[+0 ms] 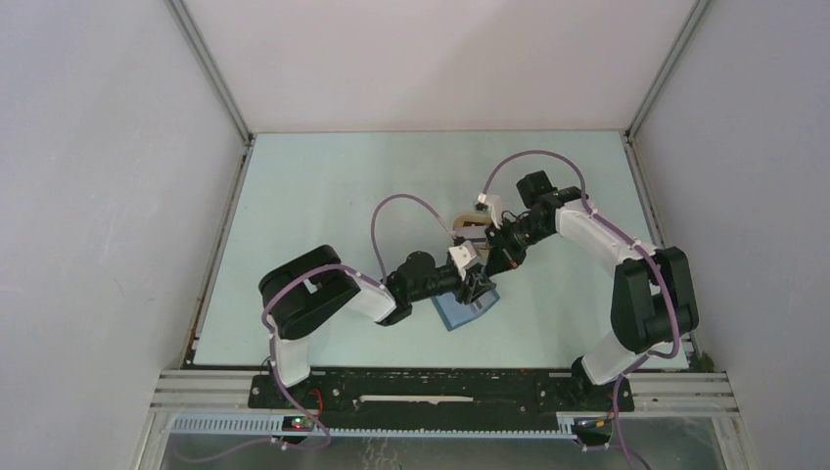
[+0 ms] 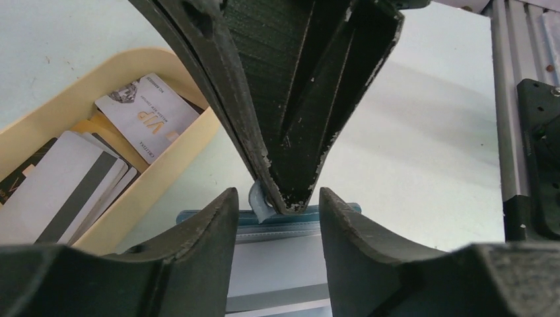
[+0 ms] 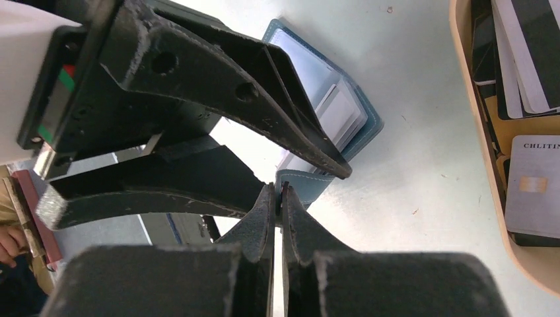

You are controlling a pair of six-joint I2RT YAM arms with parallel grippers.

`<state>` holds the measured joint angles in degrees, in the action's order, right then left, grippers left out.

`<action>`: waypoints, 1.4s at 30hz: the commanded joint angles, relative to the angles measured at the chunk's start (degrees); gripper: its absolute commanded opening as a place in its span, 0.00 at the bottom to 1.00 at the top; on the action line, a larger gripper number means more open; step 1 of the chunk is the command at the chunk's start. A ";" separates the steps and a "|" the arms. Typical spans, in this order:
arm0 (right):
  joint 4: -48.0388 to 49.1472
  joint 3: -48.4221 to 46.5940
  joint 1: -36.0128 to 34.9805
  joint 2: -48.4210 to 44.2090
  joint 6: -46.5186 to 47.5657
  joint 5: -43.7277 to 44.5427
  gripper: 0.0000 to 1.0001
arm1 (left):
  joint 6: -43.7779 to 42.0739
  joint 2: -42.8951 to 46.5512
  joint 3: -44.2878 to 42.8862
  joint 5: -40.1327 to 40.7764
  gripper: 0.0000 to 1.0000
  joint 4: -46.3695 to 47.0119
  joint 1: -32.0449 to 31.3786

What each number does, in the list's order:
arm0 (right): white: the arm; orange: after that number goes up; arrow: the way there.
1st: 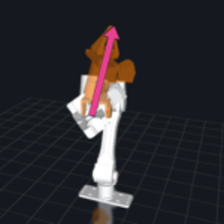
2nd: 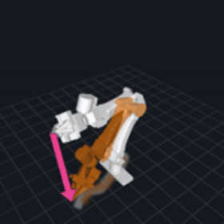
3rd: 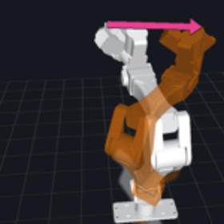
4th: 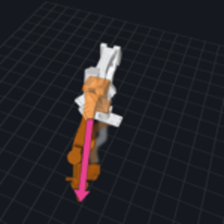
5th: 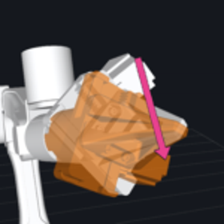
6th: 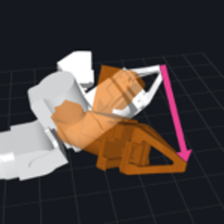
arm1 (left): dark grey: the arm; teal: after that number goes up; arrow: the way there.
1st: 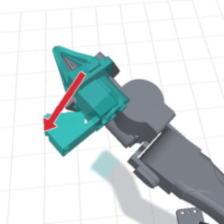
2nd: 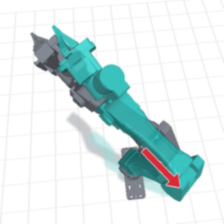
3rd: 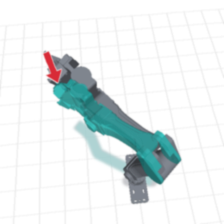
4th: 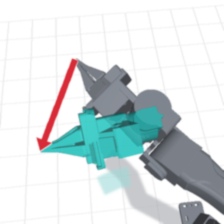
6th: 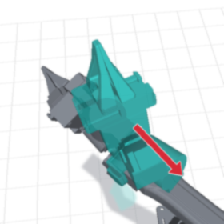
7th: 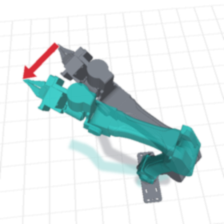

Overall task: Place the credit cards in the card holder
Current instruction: Reset both arms

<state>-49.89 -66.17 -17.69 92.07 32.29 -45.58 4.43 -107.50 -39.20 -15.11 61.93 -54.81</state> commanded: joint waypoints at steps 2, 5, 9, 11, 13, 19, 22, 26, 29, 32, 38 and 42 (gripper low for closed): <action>1.18 -2.21 0.16 0.34 -2.34 -1.62 0.05 | -1.75 -0.95 -3.62 1.98 0.46 -0.67 -0.29; 1.11 -2.21 0.20 0.64 -2.50 -1.57 0.05 | -1.42 -1.12 -4.10 1.74 0.39 -1.11 -0.32; 1.37 -2.23 0.20 0.96 -3.00 -1.35 0.07 | -0.92 -1.59 -4.76 0.28 0.24 -1.23 -0.30; 1.44 -2.25 0.20 1.00 -3.25 -1.20 0.09 | -0.82 -1.88 -5.35 -0.42 0.14 -2.18 -0.30; 1.46 -2.27 0.25 0.85 -3.37 -1.01 0.13 | -0.82 -2.06 -5.77 -0.77 0.09 -2.98 -0.30; 1.39 -2.23 1.00 -0.67 -3.27 -0.80 0.27 | -1.00 -1.93 -5.64 -0.73 0.00 -3.40 -0.26; 1.05 -2.24 1.89 -1.72 -2.76 -0.72 0.33 | -1.01 -1.88 -5.53 -0.84 0.00 -3.40 -0.21; 0.80 -1.48 4.56 -4.58 -1.14 -0.22 0.38 | -0.87 -1.70 -5.25 -0.80 0.00 -3.42 -0.05; 3.10 1.64 6.89 -8.53 0.45 1.43 0.44 | -0.21 -1.79 -5.35 -0.93 0.00 -3.19 0.13; 3.76 4.93 8.39 -11.05 3.69 -1.22 0.51 | 0.78 -1.97 -5.19 -1.12 0.00 -2.45 0.39; 3.69 7.18 10.63 -6.04 2.50 -6.82 0.57 | 1.87 -2.01 -4.79 -0.90 0.00 -1.17 0.75; 2.44 6.80 10.84 -0.92 0.70 -9.03 0.58 | 2.57 -2.35 -4.82 -1.13 0.00 -0.40 0.98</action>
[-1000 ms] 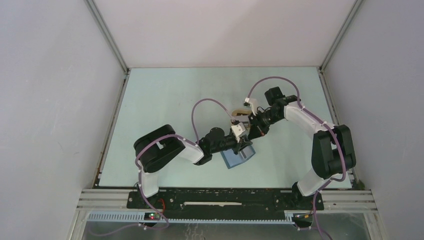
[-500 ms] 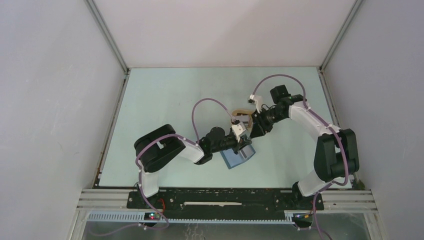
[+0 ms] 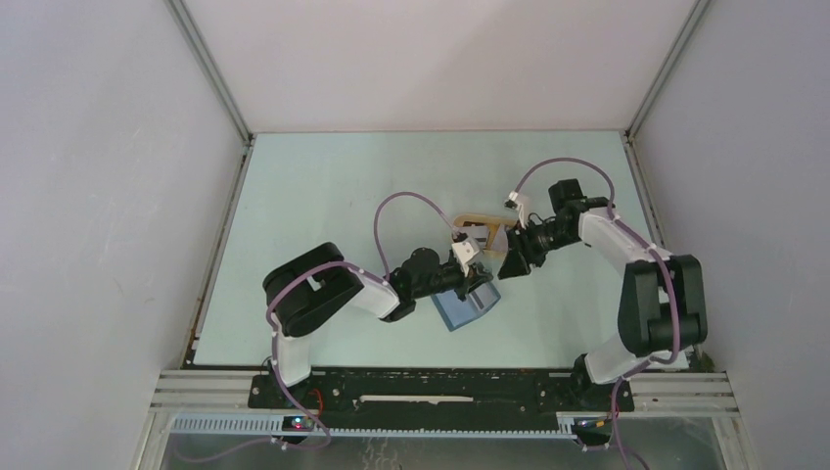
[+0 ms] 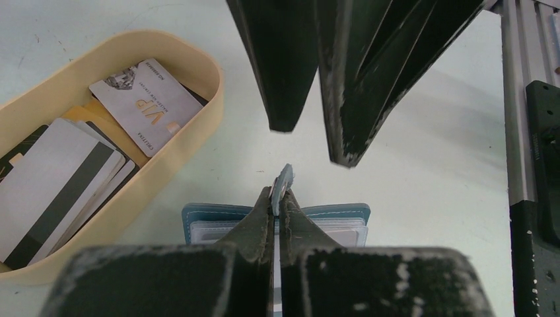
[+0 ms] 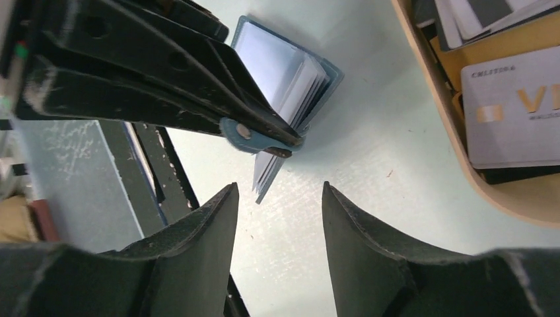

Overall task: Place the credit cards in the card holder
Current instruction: Reset both arms

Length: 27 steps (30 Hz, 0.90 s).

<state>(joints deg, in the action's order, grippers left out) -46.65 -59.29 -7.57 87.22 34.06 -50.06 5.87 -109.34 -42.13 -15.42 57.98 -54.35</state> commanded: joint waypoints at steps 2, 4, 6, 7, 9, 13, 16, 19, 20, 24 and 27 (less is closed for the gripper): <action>-1.14 -0.40 0.72 6.10 -2.00 -5.38 0.59 | 1.33 -0.67 -1.93 -0.92 0.00 3.71 0.60; -1.33 -0.64 0.72 7.60 -2.31 -6.12 0.59 | 1.55 -0.77 -1.98 -0.98 0.00 3.89 0.72; -1.54 -0.65 0.72 8.65 -2.24 -6.35 0.59 | 1.95 -0.89 -1.99 -1.01 0.00 4.15 0.84; -1.59 -0.65 0.72 9.01 -2.10 -6.44 0.59 | 2.22 -0.97 -1.97 -1.01 0.00 4.30 0.96; -1.88 -0.62 0.72 9.72 -1.68 -6.99 0.59 | 2.74 -1.11 -1.99 -0.98 0.00 4.80 1.22; -2.33 -0.55 0.72 11.03 -1.10 -8.21 0.58 | 3.65 -1.31 -2.16 -1.20 0.00 5.26 1.52; -1.98 -0.50 0.59 11.86 -1.51 -8.15 0.57 | 4.42 -1.65 -2.40 -1.14 0.00 5.59 1.69; -0.37 0.15 -0.20 11.71 -2.72 -6.97 0.55 | 5.04 -2.11 -2.70 -0.81 0.00 5.66 1.79; 0.42 0.36 -0.56 11.54 -3.64 -6.41 0.55 | 5.23 -2.23 -2.82 -0.90 0.00 5.73 1.85; 3.17 0.67 -3.16 11.99 -6.37 -3.88 0.54 | 5.80 -2.30 -2.96 -0.54 0.00 5.96 1.96; 4.16 0.69 -5.08 12.83 -7.53 -2.63 0.53 | 6.19 -2.33 -2.81 -0.41 0.00 6.31 2.03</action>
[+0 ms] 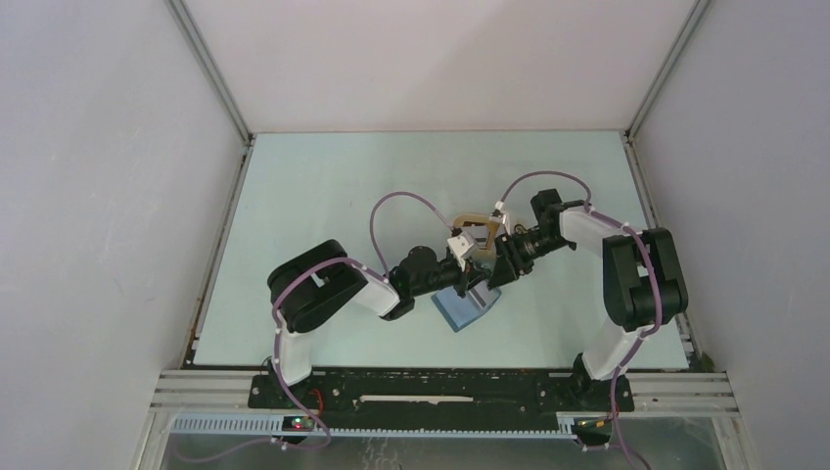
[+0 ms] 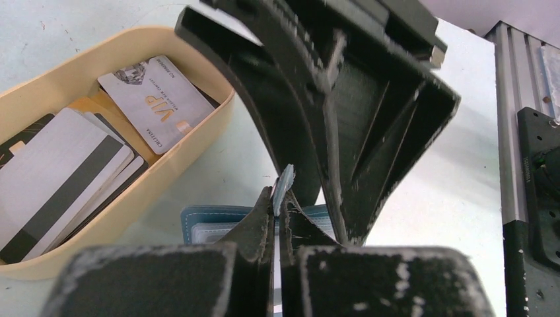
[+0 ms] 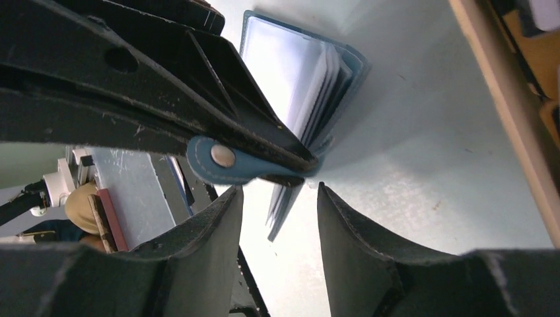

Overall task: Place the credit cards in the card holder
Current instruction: Reset both arms

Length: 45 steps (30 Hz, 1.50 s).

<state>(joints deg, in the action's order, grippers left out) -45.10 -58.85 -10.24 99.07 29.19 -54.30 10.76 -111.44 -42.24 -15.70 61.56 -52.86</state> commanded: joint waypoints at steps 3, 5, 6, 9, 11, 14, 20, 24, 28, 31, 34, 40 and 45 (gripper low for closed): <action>2.99 0.26 -2.96 1.47 -3.28 1.76 0.52 | 1.60 -0.19 -2.41 -0.06 0.00 3.28 0.58; 3.13 0.27 -3.32 1.69 -3.57 2.00 0.50 | 1.92 -0.29 -2.35 -0.14 0.00 3.72 0.69; 3.25 0.23 -3.52 1.82 -3.74 2.07 0.49 | 1.97 -0.32 -2.25 -0.13 0.00 3.80 0.73; 3.62 0.19 -4.31 2.24 -4.21 2.73 0.45 | 2.28 -0.14 -2.03 -0.04 0.00 4.20 0.80; 3.30 -0.19 -4.59 2.57 -4.30 2.88 0.42 | 2.54 0.01 -1.61 0.29 0.00 4.70 0.96; 2.73 -0.63 -4.40 3.00 -4.57 2.80 0.33 | 3.30 0.25 -0.96 0.66 0.04 5.83 1.22; 1.44 -1.73 -3.72 4.31 -4.49 2.31 0.09 | 4.64 1.38 0.68 0.63 0.26 8.32 1.64; 1.00 -2.04 -2.77 4.09 -4.33 1.96 0.00 | 5.08 3.98 3.25 0.95 0.40 10.02 1.89; 0.34 -2.17 -1.25 2.99 -3.46 1.34 0.00 | 5.14 8.86 9.33 1.85 0.54 13.52 2.59; -1.96 -3.09 0.31 1.98 -1.25 -0.27 0.00 | 5.22 12.83 14.07 3.06 0.62 16.49 3.39; -4.17 -3.64 2.09 -0.01 1.40 -1.00 0.00 | 7.01 15.45 18.10 3.49 0.74 19.63 4.80; -6.34 -3.83 4.90 -7.23 5.71 -2.10 0.00 | 14.32 17.09 20.39 1.92 0.98 20.83 9.00; -6.85 -3.88 5.69 -12.84 6.70 -1.33 0.00 | 17.93 16.42 22.34 2.40 1.00 25.28 10.60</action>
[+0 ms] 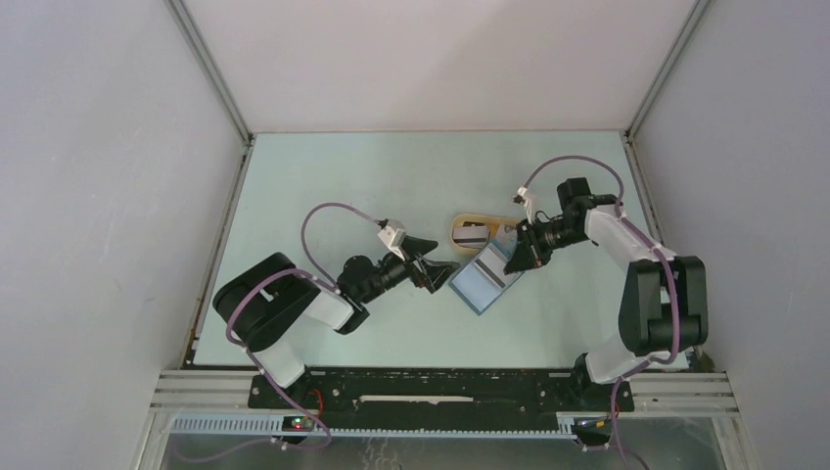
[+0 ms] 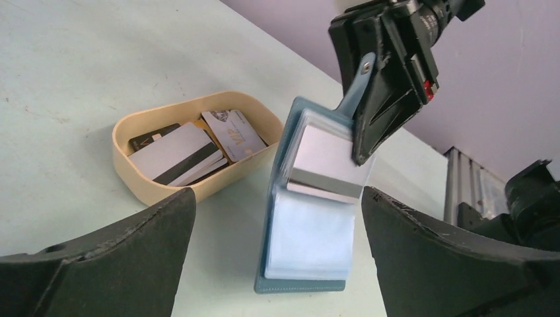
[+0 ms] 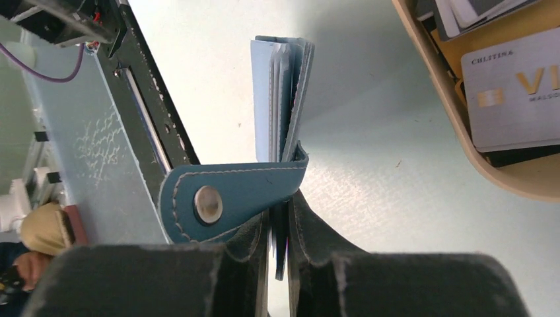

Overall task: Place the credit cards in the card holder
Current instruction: Reset both arms

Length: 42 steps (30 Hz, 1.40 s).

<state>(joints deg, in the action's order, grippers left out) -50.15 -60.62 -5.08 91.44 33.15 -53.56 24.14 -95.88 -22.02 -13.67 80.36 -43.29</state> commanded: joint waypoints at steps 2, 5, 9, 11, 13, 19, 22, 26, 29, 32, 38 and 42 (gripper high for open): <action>-3.89 -2.89 0.79 -7.22 4.90 -1.84 0.00 | 7.06 0.87 2.18 -0.47 1.00 6.57 2.31; -8.40 -4.61 1.97 -9.83 9.03 -3.99 0.00 | 9.64 0.88 2.15 -1.85 1.00 6.65 4.30; -11.56 -6.16 3.47 -14.44 11.29 -5.24 0.00 | 8.81 0.55 2.06 -2.28 1.00 6.65 4.28; -12.55 -7.00 3.62 -17.39 11.92 -5.57 0.00 | 8.38 0.39 2.23 -1.37 1.00 6.65 4.32; -13.08 -7.81 3.73 -19.58 11.82 -6.09 0.00 | 8.08 0.08 2.04 -1.51 0.98 6.66 4.31; -15.35 -12.44 4.18 -22.82 9.87 -10.29 0.00 | 7.69 -2.16 0.06 -4.92 0.83 6.59 4.25; -16.01 -14.33 4.28 -22.88 8.94 -12.62 0.00 | 7.91 -3.39 -1.23 -6.66 0.75 6.57 4.09; -15.00 -13.17 4.20 -20.56 7.25 -15.67 0.00 | 6.47 -4.07 -2.89 -10.07 0.74 6.57 2.55; -12.17 -10.16 3.60 -17.76 4.89 -15.80 0.00 | 4.99 -4.12 -3.65 -11.78 0.77 6.57 0.96; -9.92 -7.96 2.20 -14.69 2.74 -15.22 0.00 | 4.87 -4.18 -4.28 -13.10 0.79 6.57 0.07; -3.42 -5.49 0.24 -9.36 -4.23 -10.97 0.00 | 3.21 -3.24 -4.51 -15.91 0.84 6.57 -2.45; -3.16 -4.91 -1.00 -7.64 -4.09 -10.64 0.00 | 3.62 -3.55 -4.56 -15.60 0.89 6.57 -2.64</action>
<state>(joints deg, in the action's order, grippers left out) -56.25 -65.34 -4.91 83.72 31.57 -63.59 29.45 -99.81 -24.25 -27.66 83.90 -45.41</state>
